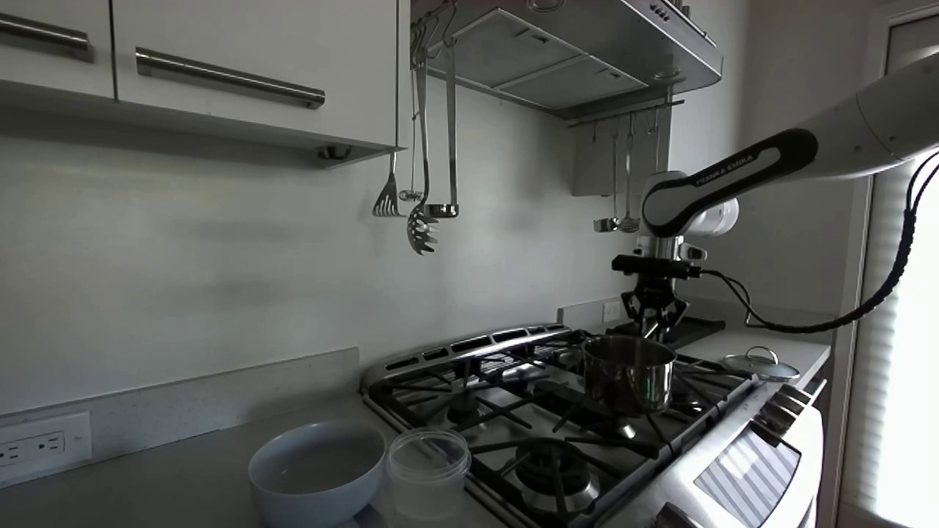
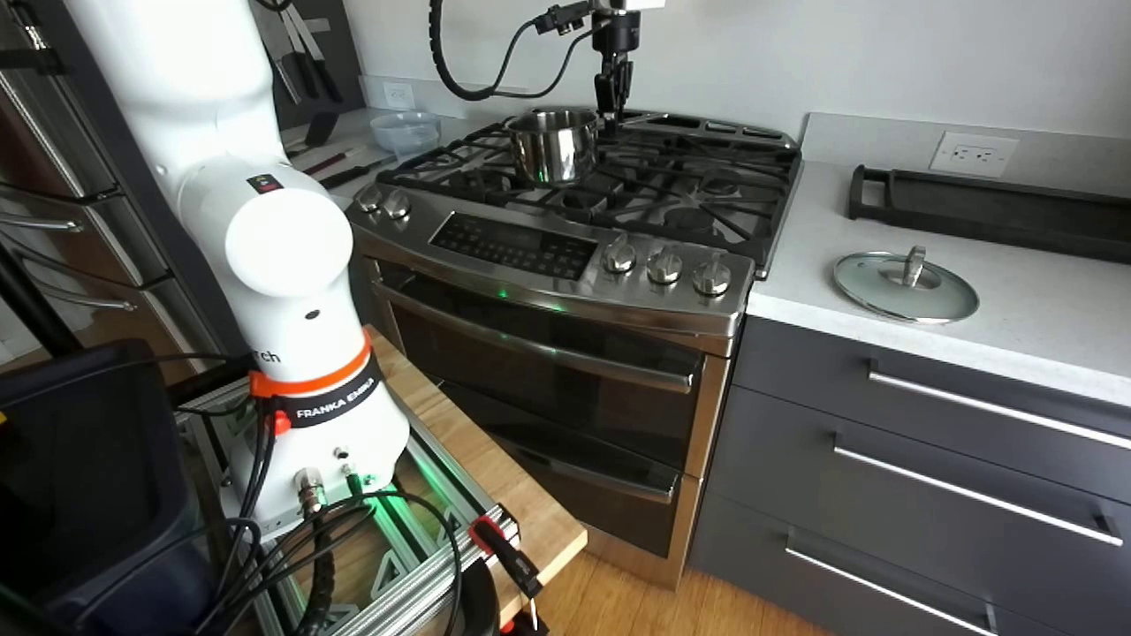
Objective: Slide the silver pot to the left side of the job of the stove
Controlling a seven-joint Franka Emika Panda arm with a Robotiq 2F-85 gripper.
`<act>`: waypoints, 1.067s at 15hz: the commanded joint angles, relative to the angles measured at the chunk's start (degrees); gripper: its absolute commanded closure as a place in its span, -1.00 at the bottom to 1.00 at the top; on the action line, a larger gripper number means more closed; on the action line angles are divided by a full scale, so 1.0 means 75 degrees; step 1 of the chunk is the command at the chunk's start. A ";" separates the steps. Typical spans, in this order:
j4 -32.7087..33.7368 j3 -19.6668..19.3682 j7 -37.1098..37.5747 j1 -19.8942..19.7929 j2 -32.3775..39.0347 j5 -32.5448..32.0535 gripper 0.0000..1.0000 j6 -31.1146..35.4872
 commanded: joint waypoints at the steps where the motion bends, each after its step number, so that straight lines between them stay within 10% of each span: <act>1: -0.0094 0.0072 -0.0129 0.0113 -0.0071 0.0359 0.83 -0.0061; 16: -0.0140 0.0506 -0.0566 0.0564 -0.0049 0.1342 0.83 -0.0148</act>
